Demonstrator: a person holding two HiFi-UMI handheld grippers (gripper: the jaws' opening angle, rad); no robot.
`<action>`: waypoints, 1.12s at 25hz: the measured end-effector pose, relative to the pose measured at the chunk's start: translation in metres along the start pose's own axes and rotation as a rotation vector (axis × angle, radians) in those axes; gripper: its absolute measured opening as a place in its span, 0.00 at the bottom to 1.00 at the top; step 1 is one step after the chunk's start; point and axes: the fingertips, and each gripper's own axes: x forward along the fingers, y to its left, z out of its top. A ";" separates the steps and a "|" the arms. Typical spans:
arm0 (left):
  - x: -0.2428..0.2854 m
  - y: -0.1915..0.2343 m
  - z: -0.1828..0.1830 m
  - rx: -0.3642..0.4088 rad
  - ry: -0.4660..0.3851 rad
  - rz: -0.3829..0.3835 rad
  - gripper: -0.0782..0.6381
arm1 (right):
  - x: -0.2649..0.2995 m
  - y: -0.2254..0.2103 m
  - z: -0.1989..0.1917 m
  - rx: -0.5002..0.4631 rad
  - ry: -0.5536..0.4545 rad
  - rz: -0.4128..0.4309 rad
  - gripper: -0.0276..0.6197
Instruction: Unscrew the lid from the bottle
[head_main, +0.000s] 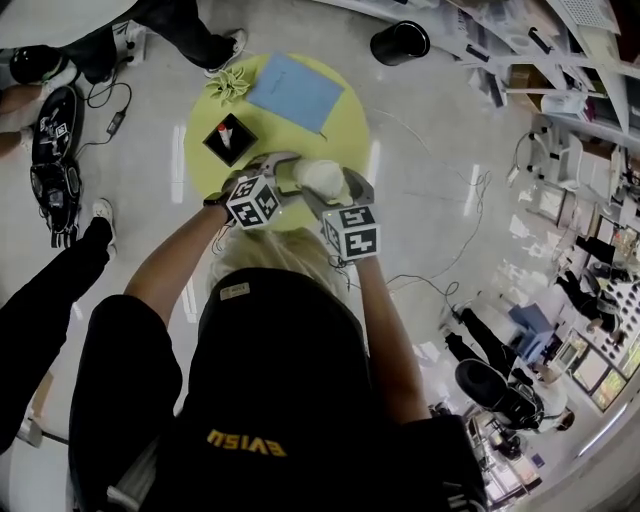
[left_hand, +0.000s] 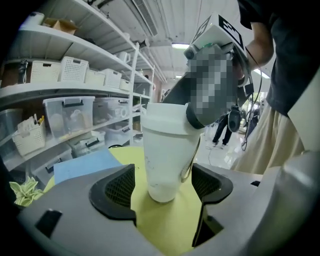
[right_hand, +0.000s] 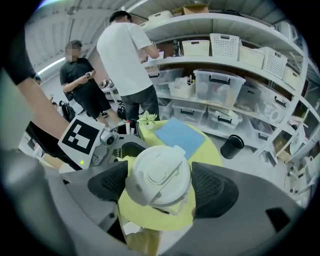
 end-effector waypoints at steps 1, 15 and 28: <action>0.001 0.000 0.001 0.007 -0.001 -0.008 0.62 | 0.000 0.000 0.000 -0.009 0.009 0.001 0.65; -0.004 -0.002 -0.001 0.020 0.004 -0.015 0.61 | -0.009 0.004 0.010 -0.038 -0.010 0.016 0.60; -0.041 -0.008 -0.014 -0.066 0.030 0.073 0.61 | -0.027 -0.006 0.013 0.119 -0.104 0.044 0.59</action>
